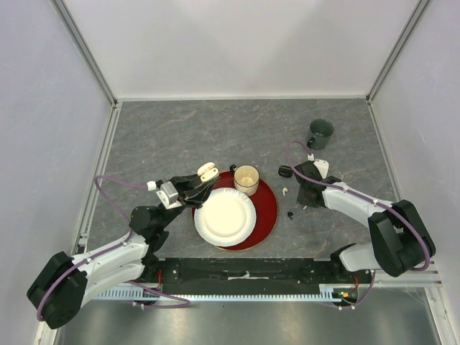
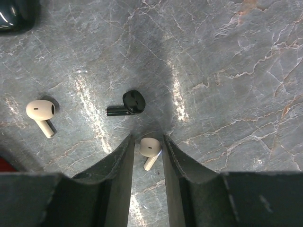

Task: Insert the wireless bluetooth earbuds into the charging case
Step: Pick up the earbud from the center of the board, then place the earbud in the charging case.

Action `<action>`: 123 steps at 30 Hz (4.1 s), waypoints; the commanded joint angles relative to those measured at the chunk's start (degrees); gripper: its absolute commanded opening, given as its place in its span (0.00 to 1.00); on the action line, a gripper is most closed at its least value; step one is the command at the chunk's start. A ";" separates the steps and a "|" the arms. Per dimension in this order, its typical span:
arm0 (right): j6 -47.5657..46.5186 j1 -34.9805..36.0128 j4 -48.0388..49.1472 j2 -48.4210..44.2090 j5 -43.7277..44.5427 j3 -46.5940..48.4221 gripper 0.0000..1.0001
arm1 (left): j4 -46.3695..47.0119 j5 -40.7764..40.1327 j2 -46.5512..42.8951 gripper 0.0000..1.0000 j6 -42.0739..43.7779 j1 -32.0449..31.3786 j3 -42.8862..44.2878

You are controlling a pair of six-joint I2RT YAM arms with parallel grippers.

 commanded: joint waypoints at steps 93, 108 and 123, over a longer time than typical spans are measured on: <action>-35.78 45.60 56.06 -10.87 20.80 13.37 0.00 | 9.53 3.05 18.20 0.02 -3.87 -0.77 7.97; -35.08 45.60 56.33 -7.79 19.22 12.49 0.00 | 10.41 2.61 17.41 0.02 -4.84 -0.77 7.44; -36.13 45.52 56.50 -7.00 19.48 11.61 0.00 | 10.50 2.35 14.95 0.02 -5.45 -0.77 7.09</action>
